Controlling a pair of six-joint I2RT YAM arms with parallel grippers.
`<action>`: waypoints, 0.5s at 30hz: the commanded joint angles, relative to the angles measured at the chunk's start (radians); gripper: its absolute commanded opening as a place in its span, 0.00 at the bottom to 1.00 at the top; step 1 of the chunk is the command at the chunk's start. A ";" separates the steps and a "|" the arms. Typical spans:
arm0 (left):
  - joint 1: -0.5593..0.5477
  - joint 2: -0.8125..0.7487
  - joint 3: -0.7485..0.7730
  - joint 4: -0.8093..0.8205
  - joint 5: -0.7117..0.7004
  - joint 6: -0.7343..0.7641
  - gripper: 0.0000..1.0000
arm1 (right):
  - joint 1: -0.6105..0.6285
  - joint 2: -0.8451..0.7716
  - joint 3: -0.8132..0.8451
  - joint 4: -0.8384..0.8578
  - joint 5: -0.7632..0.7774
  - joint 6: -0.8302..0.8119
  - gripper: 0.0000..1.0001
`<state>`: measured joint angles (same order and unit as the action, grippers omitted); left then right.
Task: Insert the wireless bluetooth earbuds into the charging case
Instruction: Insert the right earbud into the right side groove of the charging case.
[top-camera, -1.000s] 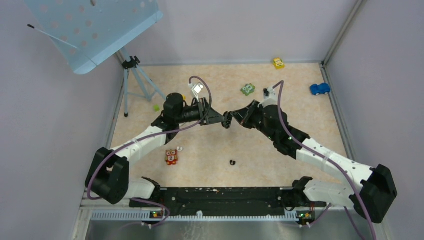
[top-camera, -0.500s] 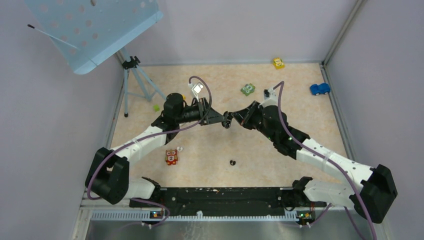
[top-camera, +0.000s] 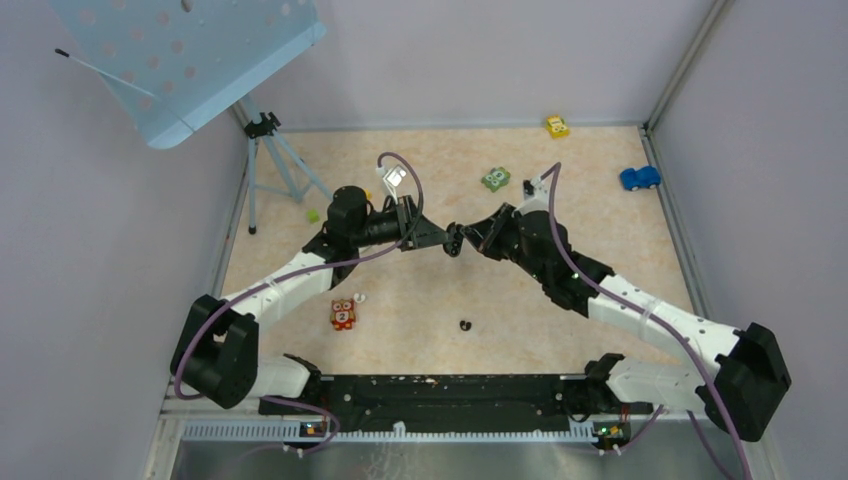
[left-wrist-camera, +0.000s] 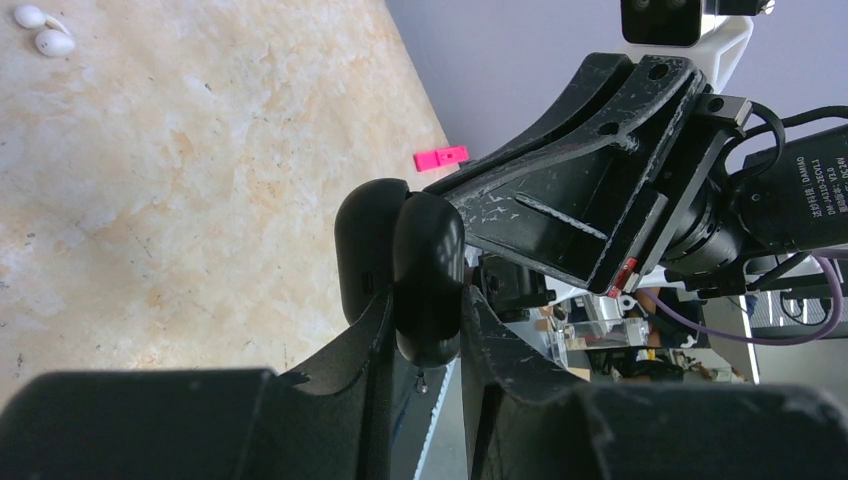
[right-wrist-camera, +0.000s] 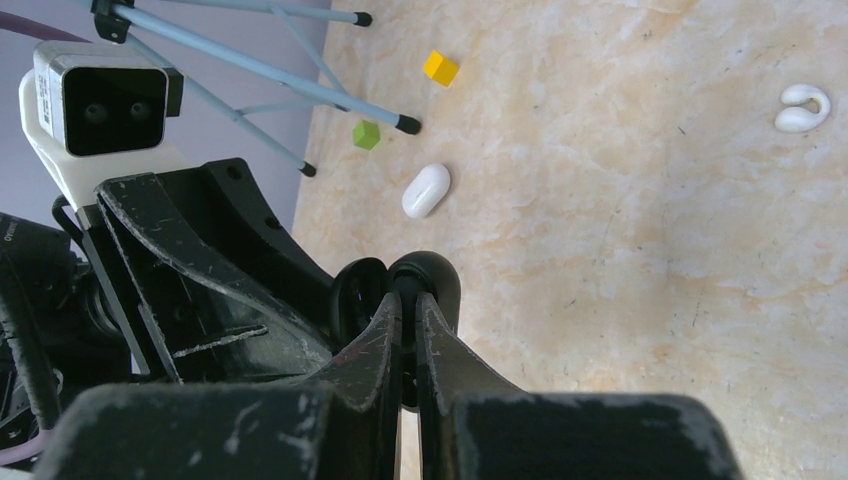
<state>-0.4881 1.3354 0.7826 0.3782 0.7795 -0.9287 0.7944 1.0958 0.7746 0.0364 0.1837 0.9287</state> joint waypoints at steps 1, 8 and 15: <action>-0.003 -0.020 0.026 0.046 0.018 0.020 0.00 | 0.015 0.031 0.059 -0.033 0.036 -0.011 0.00; -0.002 -0.014 0.058 -0.040 0.023 0.083 0.00 | 0.026 0.098 0.148 -0.175 0.055 -0.026 0.00; -0.002 0.005 0.071 -0.057 0.027 0.091 0.00 | 0.028 0.088 0.167 -0.187 0.048 -0.018 0.20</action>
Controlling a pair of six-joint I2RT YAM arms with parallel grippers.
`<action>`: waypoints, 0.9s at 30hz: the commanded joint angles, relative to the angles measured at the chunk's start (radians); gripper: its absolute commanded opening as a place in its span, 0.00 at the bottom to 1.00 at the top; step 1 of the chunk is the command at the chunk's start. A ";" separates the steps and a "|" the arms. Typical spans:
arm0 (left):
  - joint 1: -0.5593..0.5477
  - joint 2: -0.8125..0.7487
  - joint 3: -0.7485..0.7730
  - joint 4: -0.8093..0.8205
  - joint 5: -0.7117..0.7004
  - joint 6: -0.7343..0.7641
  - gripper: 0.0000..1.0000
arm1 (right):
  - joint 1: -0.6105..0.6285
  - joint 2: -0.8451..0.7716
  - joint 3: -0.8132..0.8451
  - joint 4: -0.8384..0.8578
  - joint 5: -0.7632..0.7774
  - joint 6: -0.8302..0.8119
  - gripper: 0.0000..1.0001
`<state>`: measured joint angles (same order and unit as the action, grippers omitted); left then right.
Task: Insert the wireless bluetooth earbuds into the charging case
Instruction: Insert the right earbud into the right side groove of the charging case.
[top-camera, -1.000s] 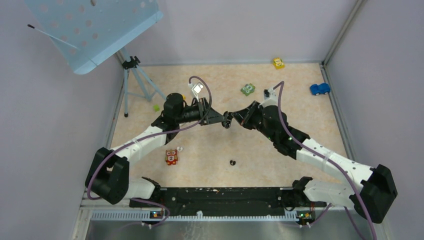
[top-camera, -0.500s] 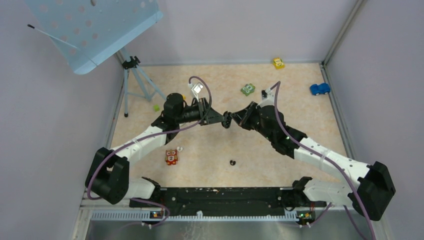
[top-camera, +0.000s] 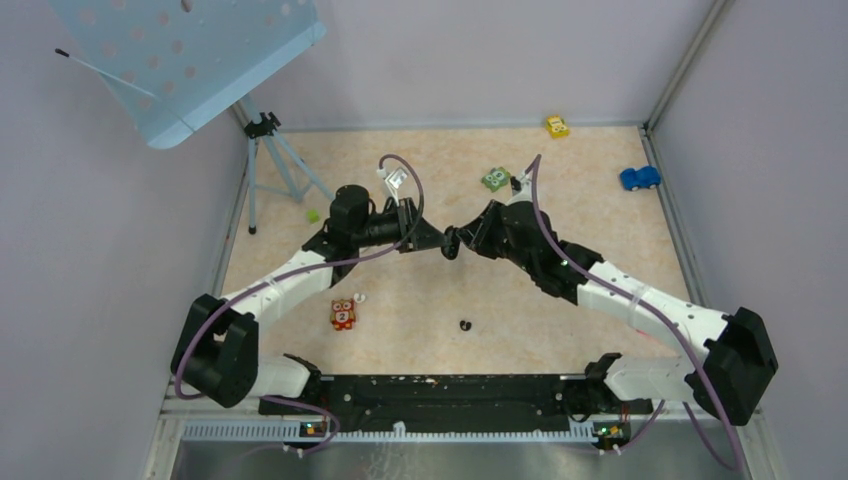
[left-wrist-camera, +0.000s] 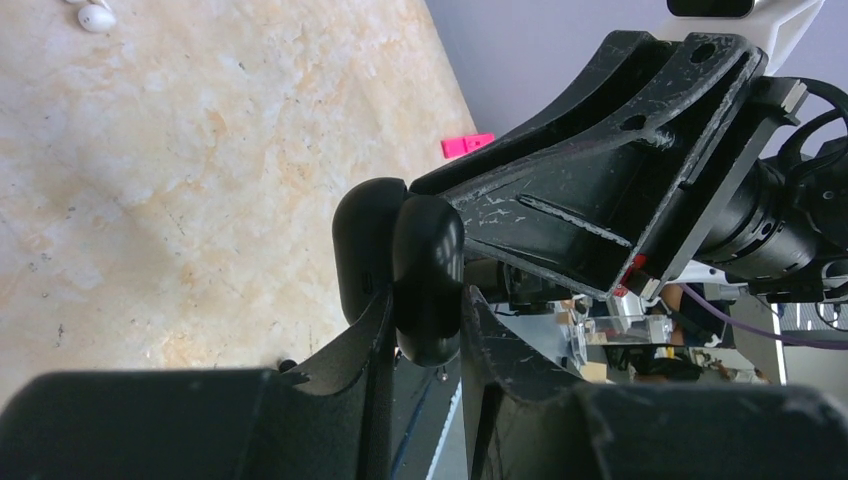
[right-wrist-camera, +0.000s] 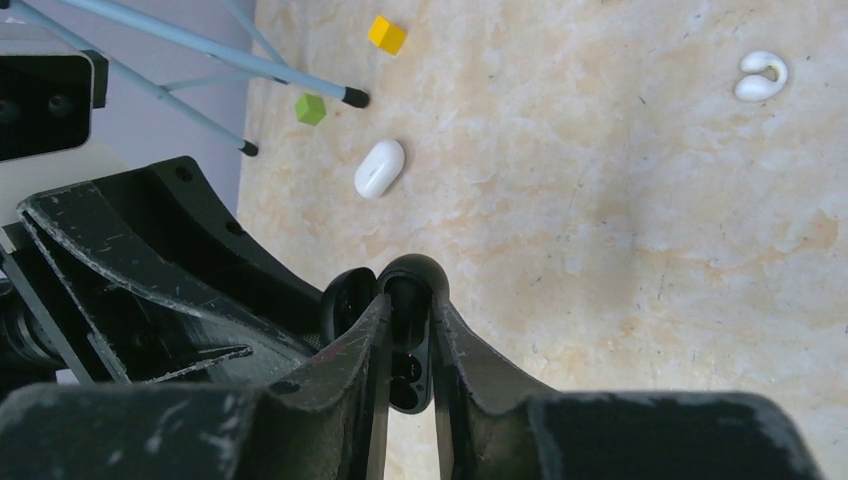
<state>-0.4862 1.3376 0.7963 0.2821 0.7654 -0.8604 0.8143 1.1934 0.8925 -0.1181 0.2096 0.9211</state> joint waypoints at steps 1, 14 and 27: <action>-0.005 0.006 0.059 0.036 0.041 0.026 0.00 | 0.008 -0.015 0.054 -0.038 0.021 -0.014 0.22; -0.004 0.036 0.084 -0.002 0.043 0.049 0.00 | 0.008 -0.053 0.083 -0.046 0.000 -0.012 0.29; -0.004 0.061 0.089 -0.032 0.042 0.073 0.00 | 0.009 -0.152 0.076 -0.154 0.095 -0.013 0.24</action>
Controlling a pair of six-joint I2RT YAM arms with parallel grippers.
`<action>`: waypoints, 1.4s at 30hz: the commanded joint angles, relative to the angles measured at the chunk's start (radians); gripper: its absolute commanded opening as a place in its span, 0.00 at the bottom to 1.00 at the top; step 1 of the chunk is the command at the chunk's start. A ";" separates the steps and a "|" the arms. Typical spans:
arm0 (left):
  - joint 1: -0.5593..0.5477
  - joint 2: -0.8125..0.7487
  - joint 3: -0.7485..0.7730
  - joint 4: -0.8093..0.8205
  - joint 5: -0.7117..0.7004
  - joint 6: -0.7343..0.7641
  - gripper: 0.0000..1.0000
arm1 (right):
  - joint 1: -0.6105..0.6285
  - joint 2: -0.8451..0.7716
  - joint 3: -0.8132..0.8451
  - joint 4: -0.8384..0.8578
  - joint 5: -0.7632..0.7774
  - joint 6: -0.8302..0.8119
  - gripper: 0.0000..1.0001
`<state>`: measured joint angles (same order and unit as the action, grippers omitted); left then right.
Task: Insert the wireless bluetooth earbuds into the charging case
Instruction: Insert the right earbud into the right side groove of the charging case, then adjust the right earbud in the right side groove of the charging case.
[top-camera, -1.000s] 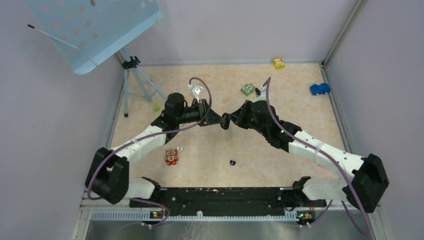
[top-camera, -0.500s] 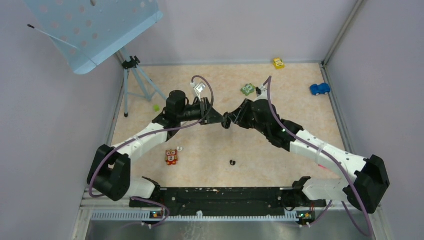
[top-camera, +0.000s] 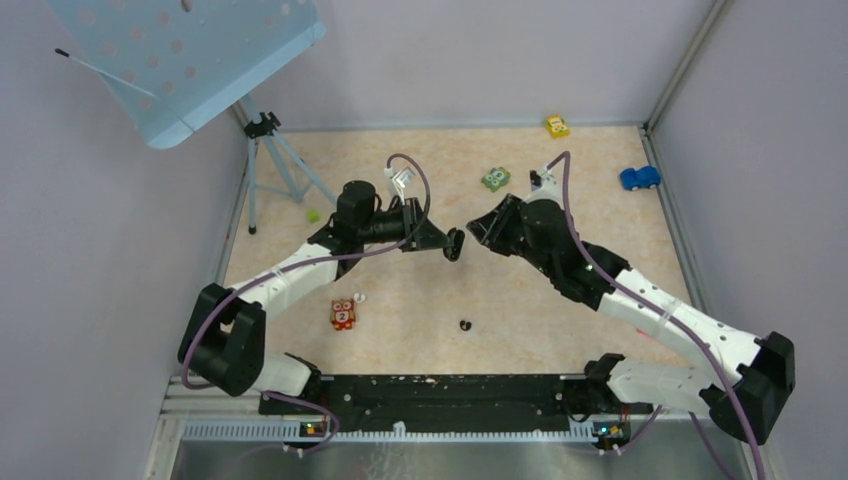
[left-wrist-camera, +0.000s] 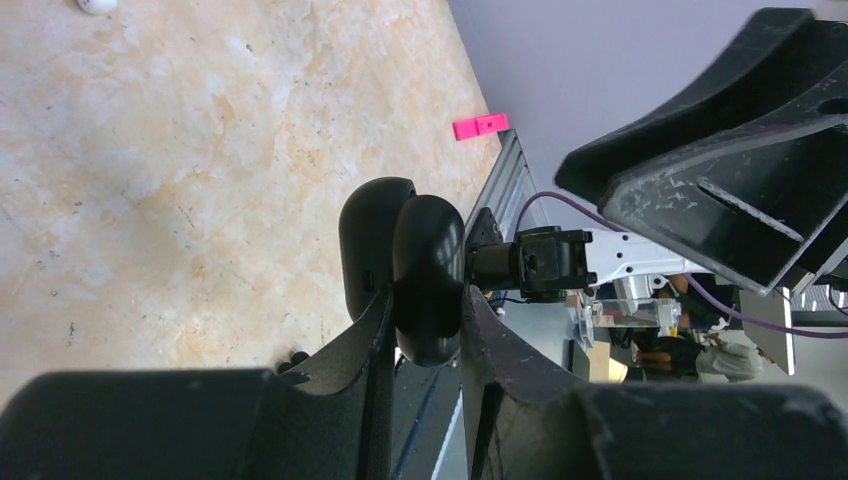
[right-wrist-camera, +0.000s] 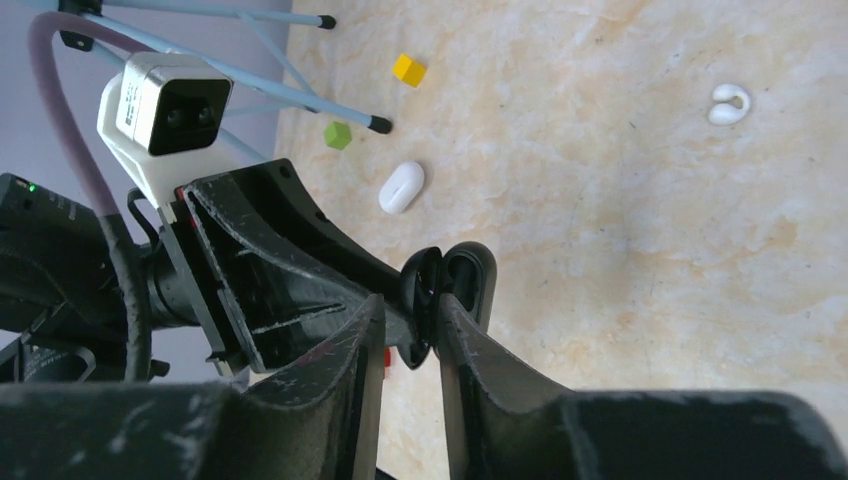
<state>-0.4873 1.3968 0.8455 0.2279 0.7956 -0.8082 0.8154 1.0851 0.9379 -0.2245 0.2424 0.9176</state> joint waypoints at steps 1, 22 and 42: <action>-0.003 0.005 0.045 0.022 0.014 0.020 0.00 | 0.007 -0.047 0.024 -0.063 0.072 -0.006 0.18; -0.005 0.001 0.045 0.009 0.014 0.018 0.00 | 0.007 0.099 0.018 -0.023 -0.044 -0.010 0.00; -0.004 -0.004 0.038 0.014 0.017 0.017 0.00 | 0.007 0.112 0.009 0.038 -0.074 -0.011 0.00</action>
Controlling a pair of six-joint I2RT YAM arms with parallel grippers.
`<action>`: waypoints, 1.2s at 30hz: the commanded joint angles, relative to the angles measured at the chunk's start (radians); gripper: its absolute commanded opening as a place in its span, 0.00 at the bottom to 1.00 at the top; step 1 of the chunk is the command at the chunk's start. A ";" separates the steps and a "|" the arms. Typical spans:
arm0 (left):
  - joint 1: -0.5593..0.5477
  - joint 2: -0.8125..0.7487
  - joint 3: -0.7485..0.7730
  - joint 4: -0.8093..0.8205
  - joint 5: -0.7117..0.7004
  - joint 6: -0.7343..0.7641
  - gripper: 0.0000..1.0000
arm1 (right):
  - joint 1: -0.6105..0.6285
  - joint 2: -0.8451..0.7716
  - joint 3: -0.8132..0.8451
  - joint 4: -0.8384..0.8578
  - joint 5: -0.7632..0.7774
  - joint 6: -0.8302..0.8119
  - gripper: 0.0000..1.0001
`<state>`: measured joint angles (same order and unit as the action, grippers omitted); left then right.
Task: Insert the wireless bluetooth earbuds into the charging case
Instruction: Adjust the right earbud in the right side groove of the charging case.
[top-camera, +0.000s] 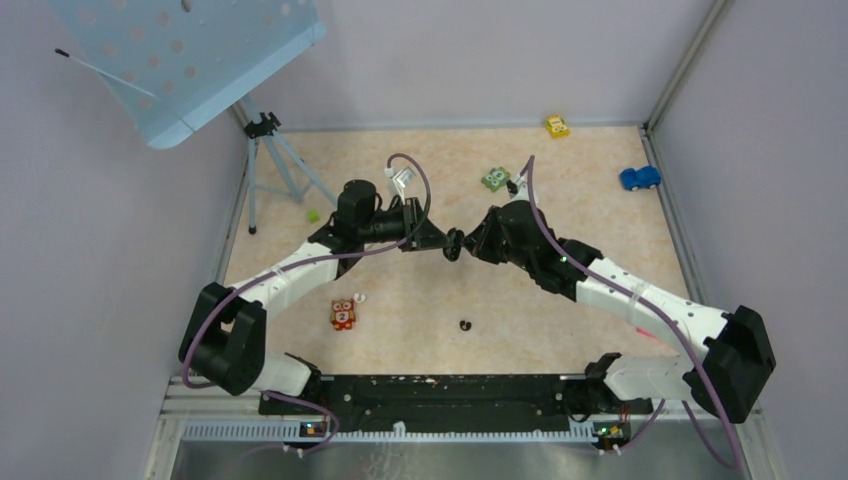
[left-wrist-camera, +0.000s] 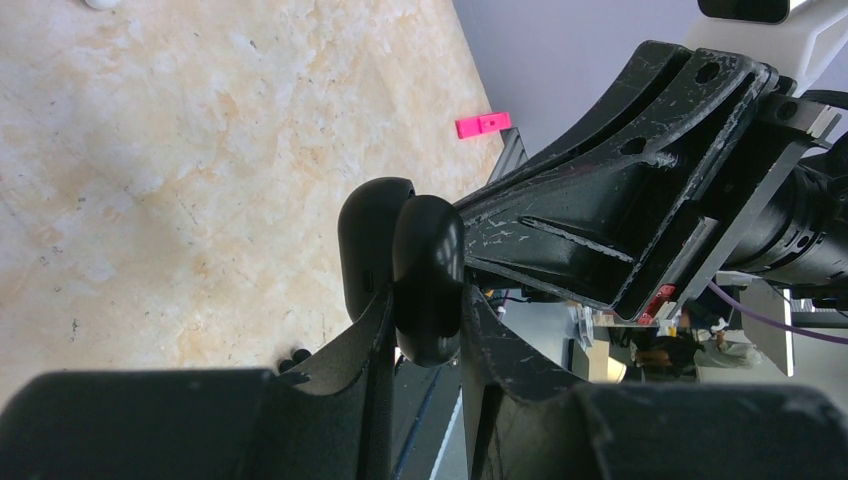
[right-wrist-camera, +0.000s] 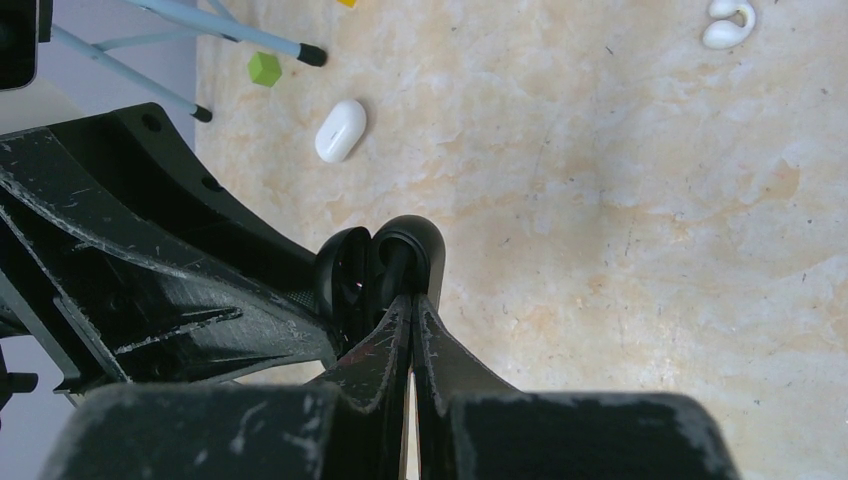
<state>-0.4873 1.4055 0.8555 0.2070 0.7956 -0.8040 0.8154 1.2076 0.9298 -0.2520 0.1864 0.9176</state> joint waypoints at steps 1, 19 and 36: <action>-0.004 -0.013 0.029 0.035 0.017 0.013 0.00 | 0.007 -0.016 0.013 0.076 -0.023 -0.015 0.00; -0.004 -0.013 0.039 0.030 0.013 0.015 0.00 | 0.008 -0.066 -0.012 0.013 0.009 -0.017 0.00; -0.004 0.002 0.075 0.000 0.029 0.053 0.00 | 0.007 -0.153 -0.042 -0.042 0.091 -0.017 0.03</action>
<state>-0.4873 1.4055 0.8852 0.1982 0.7967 -0.7815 0.8154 1.0779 0.8768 -0.2840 0.2367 0.9096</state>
